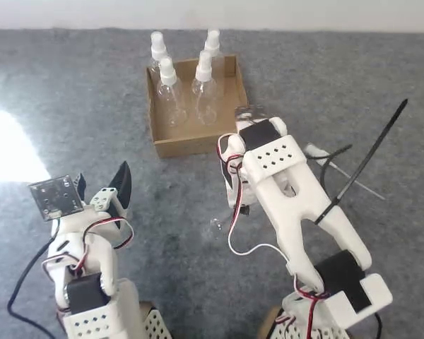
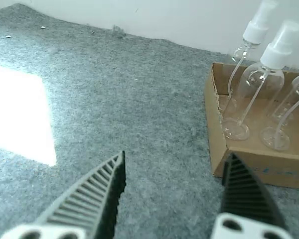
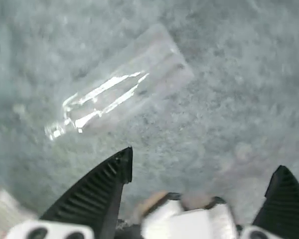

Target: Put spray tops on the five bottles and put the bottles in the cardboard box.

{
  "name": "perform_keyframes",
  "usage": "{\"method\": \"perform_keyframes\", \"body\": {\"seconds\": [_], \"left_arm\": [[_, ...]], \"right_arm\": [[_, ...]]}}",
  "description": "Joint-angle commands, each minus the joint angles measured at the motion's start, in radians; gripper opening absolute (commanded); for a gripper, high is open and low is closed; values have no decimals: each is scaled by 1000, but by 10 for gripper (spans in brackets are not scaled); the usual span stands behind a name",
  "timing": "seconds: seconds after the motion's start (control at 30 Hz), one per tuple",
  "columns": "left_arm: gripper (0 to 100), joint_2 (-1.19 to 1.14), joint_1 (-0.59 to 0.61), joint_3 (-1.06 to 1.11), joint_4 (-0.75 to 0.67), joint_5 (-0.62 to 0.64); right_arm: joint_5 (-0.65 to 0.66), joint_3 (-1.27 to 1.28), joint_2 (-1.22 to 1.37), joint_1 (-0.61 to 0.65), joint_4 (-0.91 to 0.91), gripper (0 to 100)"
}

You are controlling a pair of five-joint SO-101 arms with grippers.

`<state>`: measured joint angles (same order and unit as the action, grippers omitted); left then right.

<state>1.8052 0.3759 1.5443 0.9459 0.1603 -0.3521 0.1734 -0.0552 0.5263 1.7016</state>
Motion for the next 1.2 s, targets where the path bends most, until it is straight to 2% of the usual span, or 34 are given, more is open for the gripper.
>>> {"method": "perform_keyframes", "body": {"seconds": [0.0,0.07,0.27,0.43,0.6,0.67,0.97,1.17], "left_arm": [[294,14,-2,-10,-23,5],[294,14,0,-10,-23,5],[294,14,2,-10,-23,5],[294,14,2,-10,-23,5],[294,14,2,-10,-23,5],[294,14,2,-10,-23,3],[294,14,2,-10,-23,3],[294,14,2,-10,-23,3]], "right_arm": [[203,-60,-74,-5,24,381],[267,-60,-74,-5,21,380],[614,-60,-74,-5,24,380],[767,-57,-67,-2,10,380],[1079,-12,-73,56,53,380],[1157,25,-73,85,44,380],[1350,157,-64,162,-131,380],[1378,273,-62,166,-328,380]]}}
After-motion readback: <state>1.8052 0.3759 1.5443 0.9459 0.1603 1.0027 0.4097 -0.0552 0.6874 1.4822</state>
